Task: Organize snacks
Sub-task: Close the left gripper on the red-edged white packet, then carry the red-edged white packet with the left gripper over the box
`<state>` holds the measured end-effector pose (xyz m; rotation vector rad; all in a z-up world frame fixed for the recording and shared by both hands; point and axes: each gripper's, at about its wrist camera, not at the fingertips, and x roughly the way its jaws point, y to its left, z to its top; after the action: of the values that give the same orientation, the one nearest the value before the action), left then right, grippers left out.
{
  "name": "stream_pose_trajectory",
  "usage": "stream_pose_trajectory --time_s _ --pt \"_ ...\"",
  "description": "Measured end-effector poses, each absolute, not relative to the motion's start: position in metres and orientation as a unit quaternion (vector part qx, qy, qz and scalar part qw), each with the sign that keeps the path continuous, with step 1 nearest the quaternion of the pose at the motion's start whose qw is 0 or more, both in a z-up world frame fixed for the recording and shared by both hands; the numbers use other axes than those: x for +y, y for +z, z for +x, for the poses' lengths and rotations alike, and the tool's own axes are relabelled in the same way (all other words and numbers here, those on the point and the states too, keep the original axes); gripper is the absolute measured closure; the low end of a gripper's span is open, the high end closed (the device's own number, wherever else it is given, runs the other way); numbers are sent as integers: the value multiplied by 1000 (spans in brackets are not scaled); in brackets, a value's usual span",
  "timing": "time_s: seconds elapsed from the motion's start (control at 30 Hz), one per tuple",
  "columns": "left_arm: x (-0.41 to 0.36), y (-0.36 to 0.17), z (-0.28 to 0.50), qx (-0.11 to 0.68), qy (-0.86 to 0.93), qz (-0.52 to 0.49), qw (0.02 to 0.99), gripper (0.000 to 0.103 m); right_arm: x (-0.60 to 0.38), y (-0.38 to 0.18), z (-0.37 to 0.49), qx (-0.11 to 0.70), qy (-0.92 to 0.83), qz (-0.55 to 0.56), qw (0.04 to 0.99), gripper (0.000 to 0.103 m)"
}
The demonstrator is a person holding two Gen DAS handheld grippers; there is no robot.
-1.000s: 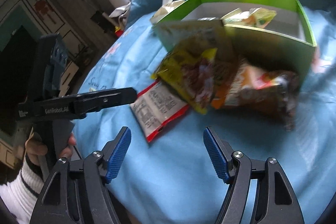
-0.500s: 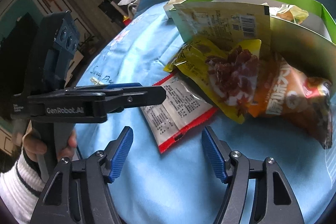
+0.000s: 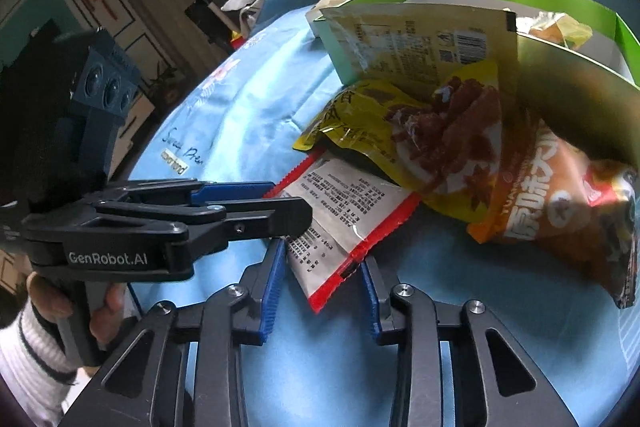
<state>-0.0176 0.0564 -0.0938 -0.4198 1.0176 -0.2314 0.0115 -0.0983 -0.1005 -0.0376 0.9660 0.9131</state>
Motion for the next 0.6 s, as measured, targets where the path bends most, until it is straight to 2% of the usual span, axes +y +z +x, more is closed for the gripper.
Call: stream_pose_trajectory --time_s 0.23,0.6 --pt "55 -91 -30 479 -114 -217 843 72 -111 -98 3 453 435 -13 779 72" --pt "40 -59 -40 456 -118 -199 860 72 -125 -75 -10 427 444 -7 788 72"
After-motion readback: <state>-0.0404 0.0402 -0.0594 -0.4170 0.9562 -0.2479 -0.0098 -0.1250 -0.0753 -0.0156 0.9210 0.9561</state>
